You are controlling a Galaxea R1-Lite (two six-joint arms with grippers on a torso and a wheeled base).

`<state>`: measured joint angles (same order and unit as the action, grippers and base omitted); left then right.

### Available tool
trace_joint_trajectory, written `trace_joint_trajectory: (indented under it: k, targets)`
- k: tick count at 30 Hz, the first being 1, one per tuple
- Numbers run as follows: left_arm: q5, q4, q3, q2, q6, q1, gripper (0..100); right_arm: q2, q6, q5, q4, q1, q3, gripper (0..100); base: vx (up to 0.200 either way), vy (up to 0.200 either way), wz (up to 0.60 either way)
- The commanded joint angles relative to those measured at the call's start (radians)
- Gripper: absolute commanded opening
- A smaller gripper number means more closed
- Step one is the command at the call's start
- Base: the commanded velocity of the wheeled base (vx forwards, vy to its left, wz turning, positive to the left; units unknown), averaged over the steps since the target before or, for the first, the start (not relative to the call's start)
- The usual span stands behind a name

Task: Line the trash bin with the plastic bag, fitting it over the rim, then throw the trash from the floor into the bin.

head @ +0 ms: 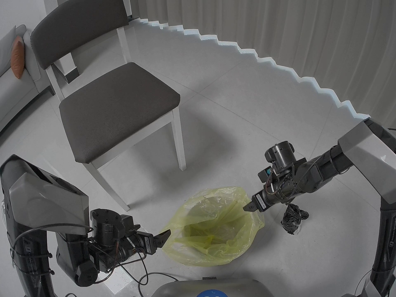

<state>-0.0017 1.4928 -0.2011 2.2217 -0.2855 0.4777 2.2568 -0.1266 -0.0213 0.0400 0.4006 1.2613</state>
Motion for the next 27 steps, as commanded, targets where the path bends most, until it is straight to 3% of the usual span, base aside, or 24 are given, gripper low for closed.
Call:
trace_joint_trajectory:
  k: [1,16,17,27]
  targets:
    - [0.002,-0.006,-0.014,0.007,0.005,0.009,100,-0.048,0.007,0.015,0.017,0.004,-0.128,100,0.0,0.0,0.0]
    - [0.012,-0.006,-0.014,0.019,0.006,0.012,100,-0.02,0.008,0.006,0.083,0.03,-0.203,100,0.0,0.0,0.0]
    - [0.012,-0.006,-0.014,0.019,0.006,0.012,100,-0.023,0.01,0.006,0.081,0.033,-0.203,0,0.0,0.0,0.0]
    - [0.014,0.001,-0.001,0.018,0.005,0.013,100,-0.079,0.058,0.009,0.07,0.067,-0.238,0,0.0,0.0,0.0]
